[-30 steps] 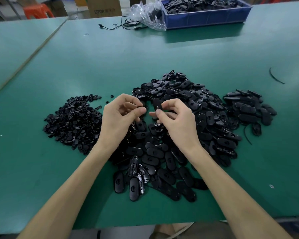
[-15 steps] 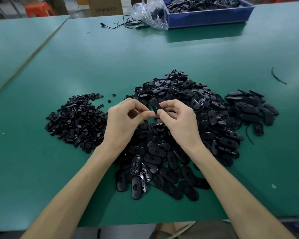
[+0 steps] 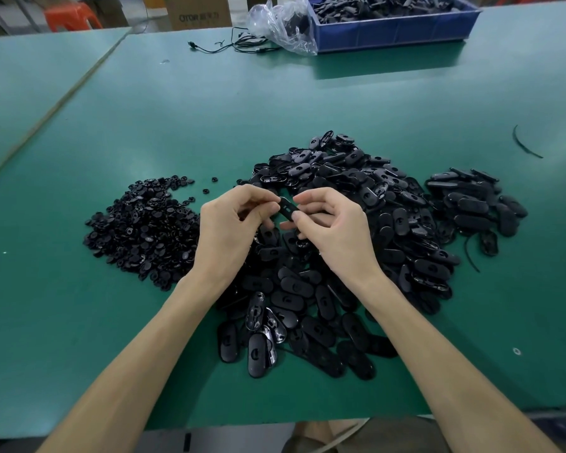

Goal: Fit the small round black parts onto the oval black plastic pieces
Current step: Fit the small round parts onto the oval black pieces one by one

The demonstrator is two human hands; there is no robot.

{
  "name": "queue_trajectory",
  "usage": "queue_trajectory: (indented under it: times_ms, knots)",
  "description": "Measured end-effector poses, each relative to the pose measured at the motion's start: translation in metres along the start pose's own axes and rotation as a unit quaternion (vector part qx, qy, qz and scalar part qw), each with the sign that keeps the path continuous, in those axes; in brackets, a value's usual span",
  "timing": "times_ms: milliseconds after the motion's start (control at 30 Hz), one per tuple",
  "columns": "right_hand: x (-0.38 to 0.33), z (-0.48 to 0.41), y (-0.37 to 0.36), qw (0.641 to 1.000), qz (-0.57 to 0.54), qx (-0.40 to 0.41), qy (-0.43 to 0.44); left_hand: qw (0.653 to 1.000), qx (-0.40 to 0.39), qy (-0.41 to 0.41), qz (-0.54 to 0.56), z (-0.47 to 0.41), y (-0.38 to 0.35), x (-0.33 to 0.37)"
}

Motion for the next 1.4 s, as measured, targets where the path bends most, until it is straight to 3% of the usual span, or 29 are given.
queue_trajectory:
  times_ms: [300,933,1400]
  knots:
    - [-0.001,-0.001,0.0,1.0,-0.007,-0.001,0.005,1.0,0.006,0.008,0.003,-0.001,0.0,0.001]
    - [0.0,-0.002,-0.002,0.999,-0.026,-0.018,0.02,0.988,0.012,-0.058,-0.142,0.005,-0.007,0.006]
    - [0.001,-0.003,-0.002,0.998,-0.058,-0.026,0.027,0.989,0.016,-0.06,-0.131,0.007,-0.008,0.009]
Point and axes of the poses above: each hand's wrist, its own z-axis away from the middle knuckle, its own y-axis out of the back of the hand, x = y × z, the point moved 8 cm from there along -z, towards the middle knuckle, and after that the axes turned 10 degrees about z, right-handed, at the moved point
